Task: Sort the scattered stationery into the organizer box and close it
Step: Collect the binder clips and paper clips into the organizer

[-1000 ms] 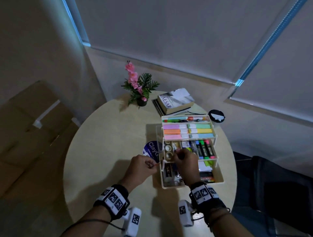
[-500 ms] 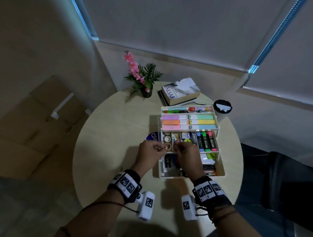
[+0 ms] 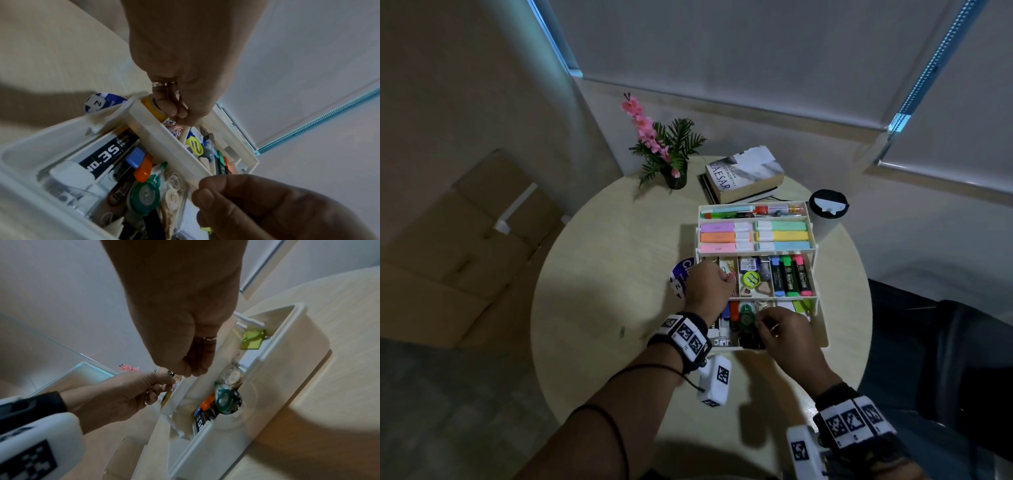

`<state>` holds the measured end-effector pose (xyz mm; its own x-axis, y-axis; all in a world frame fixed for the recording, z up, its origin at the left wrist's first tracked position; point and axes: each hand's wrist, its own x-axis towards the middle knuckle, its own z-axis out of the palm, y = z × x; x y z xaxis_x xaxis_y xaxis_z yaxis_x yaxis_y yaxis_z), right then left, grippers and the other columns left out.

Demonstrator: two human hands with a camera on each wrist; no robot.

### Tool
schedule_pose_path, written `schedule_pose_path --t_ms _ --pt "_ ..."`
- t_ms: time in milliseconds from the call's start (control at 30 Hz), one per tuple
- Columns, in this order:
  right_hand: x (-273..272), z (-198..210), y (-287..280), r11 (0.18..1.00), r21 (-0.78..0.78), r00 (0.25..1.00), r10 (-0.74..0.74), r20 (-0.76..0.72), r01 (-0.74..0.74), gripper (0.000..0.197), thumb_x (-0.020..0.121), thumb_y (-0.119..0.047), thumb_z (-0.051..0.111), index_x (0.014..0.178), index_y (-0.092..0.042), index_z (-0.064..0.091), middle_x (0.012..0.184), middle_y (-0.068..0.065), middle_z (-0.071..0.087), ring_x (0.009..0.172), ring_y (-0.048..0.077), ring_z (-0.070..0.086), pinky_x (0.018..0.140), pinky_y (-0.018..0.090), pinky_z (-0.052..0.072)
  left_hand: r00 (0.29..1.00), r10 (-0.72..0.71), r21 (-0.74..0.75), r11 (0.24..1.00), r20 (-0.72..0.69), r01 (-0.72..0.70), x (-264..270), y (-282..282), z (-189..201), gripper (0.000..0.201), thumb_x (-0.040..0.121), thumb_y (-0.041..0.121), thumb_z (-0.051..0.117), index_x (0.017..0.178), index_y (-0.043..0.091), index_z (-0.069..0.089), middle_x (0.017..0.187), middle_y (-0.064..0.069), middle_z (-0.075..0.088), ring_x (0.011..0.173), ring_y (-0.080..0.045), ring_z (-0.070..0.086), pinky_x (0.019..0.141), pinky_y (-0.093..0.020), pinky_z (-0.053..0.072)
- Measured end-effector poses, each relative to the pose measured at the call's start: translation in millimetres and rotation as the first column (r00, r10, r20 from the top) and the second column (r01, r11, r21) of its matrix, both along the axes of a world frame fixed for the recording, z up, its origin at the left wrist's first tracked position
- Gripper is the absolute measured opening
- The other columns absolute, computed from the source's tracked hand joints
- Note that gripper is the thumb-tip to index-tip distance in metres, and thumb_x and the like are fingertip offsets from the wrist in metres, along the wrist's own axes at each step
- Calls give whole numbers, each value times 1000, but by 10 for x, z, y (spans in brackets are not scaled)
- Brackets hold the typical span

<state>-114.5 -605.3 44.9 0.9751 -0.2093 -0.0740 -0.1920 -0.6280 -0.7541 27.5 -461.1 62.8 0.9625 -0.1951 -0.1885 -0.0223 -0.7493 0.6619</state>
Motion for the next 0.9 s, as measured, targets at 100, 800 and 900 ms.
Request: schedule_pose_path --t_ms 100,800,900 --pt "-21 39 71 1000 4 1000 24 4 -24 11 96 -9 70 96 -15 78 86 -6 73 71 5 62 63 10 42 999 -41 26 999 15 41 -23 25 33 35 86 15 77 56 5 64 56 -12 65 57 -26 67 65 -44 63" --pt "554 -240 1906 778 -159 779 546 -308 -608 44 97 -19 64 140 -13 57 130 8 57 113 29 63 95 36 50 965 -182 309 922 -191 235 -196 2726 -910 51 92 23 74 140 12 60 129 -11 55 121 -32 55 100 -40 48" --pt "709 -396 2146 752 -243 778 518 -355 -612 68 98 -16 62 159 -12 33 144 11 47 119 31 59 96 34 48 971 -203 285 930 -127 232 -120 2713 -1012 34 94 20 73 126 9 68 120 -10 61 113 -32 59 95 -44 52"
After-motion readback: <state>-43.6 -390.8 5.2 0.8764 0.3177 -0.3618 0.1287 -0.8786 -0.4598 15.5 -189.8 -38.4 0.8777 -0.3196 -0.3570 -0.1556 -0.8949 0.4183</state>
